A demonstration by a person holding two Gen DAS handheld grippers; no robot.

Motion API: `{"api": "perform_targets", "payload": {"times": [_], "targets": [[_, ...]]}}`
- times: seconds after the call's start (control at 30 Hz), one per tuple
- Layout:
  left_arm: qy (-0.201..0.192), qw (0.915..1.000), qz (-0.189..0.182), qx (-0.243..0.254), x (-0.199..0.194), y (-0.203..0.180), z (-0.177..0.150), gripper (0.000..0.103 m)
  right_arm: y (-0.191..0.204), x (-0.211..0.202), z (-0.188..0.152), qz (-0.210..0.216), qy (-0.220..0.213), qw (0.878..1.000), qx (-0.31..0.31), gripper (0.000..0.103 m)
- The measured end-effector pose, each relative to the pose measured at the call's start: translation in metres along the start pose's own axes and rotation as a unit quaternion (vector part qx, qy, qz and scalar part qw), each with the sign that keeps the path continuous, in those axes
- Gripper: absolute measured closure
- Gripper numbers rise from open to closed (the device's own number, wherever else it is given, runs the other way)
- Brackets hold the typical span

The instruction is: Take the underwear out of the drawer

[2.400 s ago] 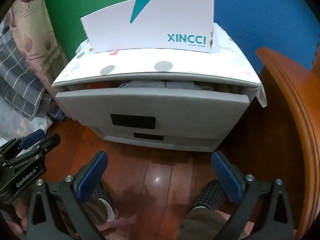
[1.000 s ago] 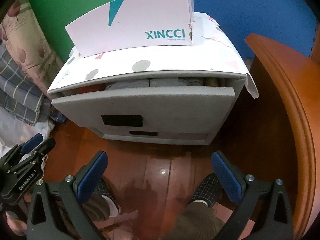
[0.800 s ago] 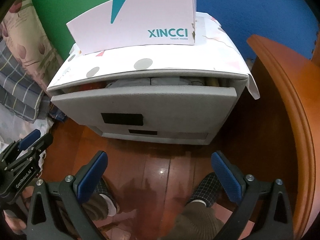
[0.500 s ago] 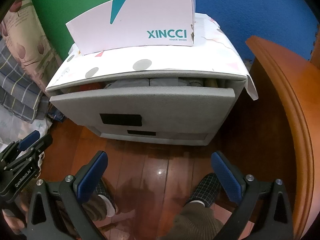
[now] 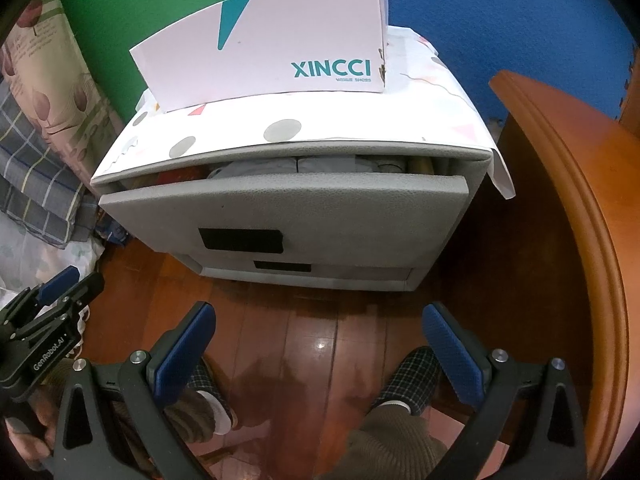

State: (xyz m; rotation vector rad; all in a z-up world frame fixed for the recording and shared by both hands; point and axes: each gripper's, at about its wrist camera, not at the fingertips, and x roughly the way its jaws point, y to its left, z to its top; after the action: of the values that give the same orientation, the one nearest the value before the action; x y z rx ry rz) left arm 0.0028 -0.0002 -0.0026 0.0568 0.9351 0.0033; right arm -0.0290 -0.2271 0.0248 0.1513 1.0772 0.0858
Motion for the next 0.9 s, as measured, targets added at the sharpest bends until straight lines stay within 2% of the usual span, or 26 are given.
{"api": "perform_targets", "payload": {"times": [0.9], "targets": [[0.014, 0.9999, -0.004, -0.005, 0.0036, 0.0030, -0.0023, 0.055, -0.0004, 0.0005, -0.0020, 0.008, 0.003, 1.000, 0.006, 0.001]]}}
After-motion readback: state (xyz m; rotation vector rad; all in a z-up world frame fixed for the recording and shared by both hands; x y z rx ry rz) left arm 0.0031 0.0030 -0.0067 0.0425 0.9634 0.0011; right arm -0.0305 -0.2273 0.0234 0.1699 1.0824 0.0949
